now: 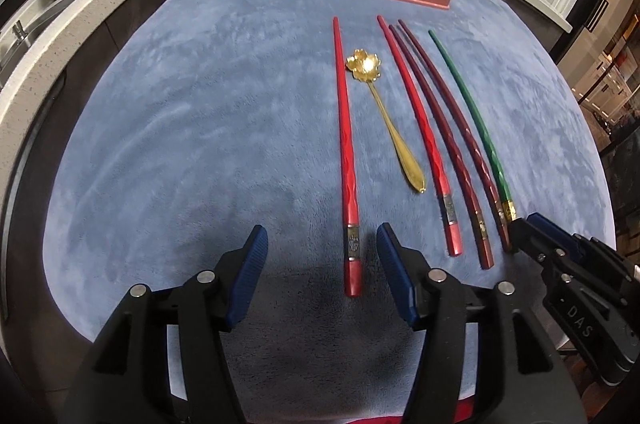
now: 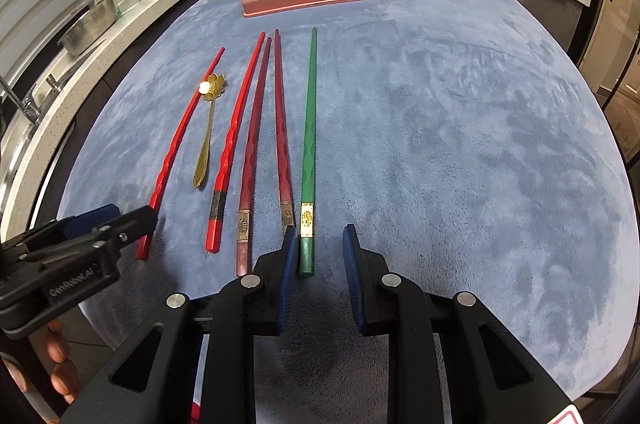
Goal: Organize utensils
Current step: 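Move both tools back toward the remaining red and green chopsticks, then grasp a bright red chopstick with the left tool while the right tool grasps the green chopstick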
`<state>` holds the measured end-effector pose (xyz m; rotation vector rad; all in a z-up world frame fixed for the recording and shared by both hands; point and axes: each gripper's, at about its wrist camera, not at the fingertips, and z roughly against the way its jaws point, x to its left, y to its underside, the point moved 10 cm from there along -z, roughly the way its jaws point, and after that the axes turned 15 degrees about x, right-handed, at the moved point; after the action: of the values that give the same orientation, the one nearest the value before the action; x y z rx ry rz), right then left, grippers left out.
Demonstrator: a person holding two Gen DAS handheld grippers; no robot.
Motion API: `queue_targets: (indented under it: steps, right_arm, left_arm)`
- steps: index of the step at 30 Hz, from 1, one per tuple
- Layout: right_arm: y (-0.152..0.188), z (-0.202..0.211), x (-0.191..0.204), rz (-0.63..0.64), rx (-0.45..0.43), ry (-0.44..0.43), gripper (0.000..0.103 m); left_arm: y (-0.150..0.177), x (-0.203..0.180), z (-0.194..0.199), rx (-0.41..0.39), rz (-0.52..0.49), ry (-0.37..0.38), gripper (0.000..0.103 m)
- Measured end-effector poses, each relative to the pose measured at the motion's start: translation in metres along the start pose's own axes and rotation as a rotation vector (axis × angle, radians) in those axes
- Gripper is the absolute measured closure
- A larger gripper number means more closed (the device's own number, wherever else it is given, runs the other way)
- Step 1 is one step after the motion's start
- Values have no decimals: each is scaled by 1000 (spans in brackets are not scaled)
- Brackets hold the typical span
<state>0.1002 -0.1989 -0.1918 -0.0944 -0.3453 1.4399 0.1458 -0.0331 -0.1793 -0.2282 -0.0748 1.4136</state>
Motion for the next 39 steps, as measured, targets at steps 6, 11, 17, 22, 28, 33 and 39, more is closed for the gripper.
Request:
queue_targets:
  steps: [6, 11, 17, 22, 28, 33, 39]
  right_arm:
    - [0, 0, 0, -1, 0, -3, 82]
    - [0, 0, 3, 4, 1, -5, 82]
    - [-1, 0, 7, 12, 3, -15, 86]
    - [-1, 0, 1, -5, 5, -23, 90]
    - [3, -6, -2, -8, 23, -14, 95]
    - [2, -6, -2, -4, 21, -10, 95]
    - [2, -5, -2, -4, 19, -12, 95]
  left_arm:
    - [1, 2, -6, 7, -4, -28, 54]
    - [0, 4, -6, 4, -3, -36, 60]
    - [0, 6, -6, 5, 0, -33, 67]
    - [-1, 8, -6, 6, 4, -24, 70]
    - [-1, 7, -6, 3, -1, -32, 71]
    - [0, 6, -5, -1, -9, -25, 84]
    - [3, 3, -3, -1, -12, 0, 95]
